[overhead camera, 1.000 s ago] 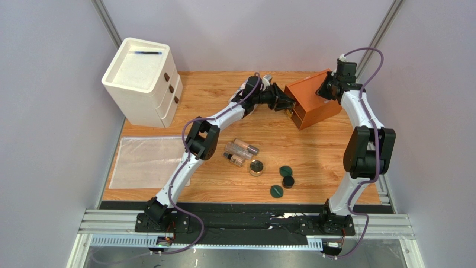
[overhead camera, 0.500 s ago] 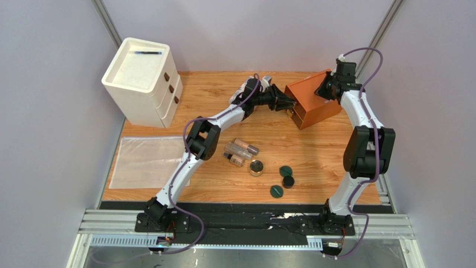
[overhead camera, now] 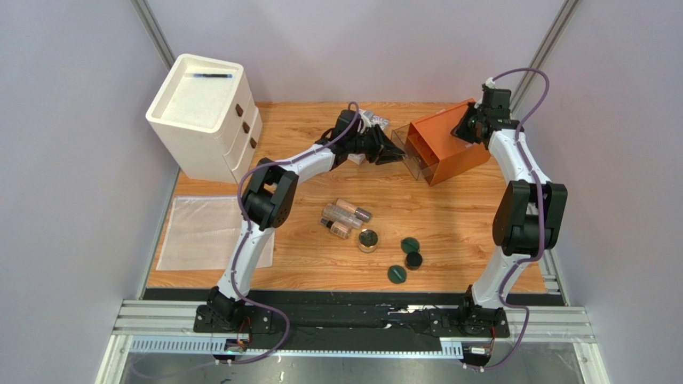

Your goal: Organize the makeup

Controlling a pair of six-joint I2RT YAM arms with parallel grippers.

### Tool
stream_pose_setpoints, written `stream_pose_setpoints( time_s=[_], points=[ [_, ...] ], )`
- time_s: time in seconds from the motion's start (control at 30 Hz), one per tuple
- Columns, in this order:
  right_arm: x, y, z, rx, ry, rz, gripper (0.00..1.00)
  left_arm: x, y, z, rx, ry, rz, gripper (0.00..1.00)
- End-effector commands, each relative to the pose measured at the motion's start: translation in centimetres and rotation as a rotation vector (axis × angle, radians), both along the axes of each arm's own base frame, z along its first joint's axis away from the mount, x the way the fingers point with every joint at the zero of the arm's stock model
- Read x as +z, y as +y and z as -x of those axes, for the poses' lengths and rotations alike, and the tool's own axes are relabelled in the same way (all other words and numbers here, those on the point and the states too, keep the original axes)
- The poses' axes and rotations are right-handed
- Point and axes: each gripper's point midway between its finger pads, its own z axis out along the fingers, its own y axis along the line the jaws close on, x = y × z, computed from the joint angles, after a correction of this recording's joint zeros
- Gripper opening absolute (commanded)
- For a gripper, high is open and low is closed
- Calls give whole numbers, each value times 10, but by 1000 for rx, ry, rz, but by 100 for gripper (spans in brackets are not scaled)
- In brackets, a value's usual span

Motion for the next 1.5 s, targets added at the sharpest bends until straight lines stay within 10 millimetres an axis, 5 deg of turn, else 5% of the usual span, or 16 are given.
stream_pose_setpoints(
  time_s=[0.0, 0.17, 0.6, 0.7, 0.73, 0.83, 1.07, 1.3, 1.47],
  points=[
    [-50, 2, 26, 3, 186, 5, 0, 17, 23, 22, -28, -50, -68, 0],
    [-51, -3, 30, -10, 197, 31, 0, 4, 46, 30, -10, -30, -137, 0],
    [-54, 1, 27, -4, 203, -1, 0, 10, 78, 36, -3, -90, -284, 0],
    [-55, 4, 26, 1, 207, -16, 0, 15, 83, 42, -34, -130, -318, 33],
    [-53, 4, 24, 5, 203, -17, 0, 21, 88, 44, -29, -150, -339, 53],
    [-50, 3, 23, 2, 198, -12, 0, 22, 105, 51, -48, -221, -428, 70],
    [-58, 4, 28, 9, 220, -10, 0, 23, 141, 75, -158, -330, -607, 77],
    [-63, 4, 36, 15, 236, -4, 0, -14, 184, 106, -271, -340, -824, 80],
    [-65, 5, 38, 22, 243, -10, 0, -31, 192, 118, -376, -382, -942, 86]
  ],
)
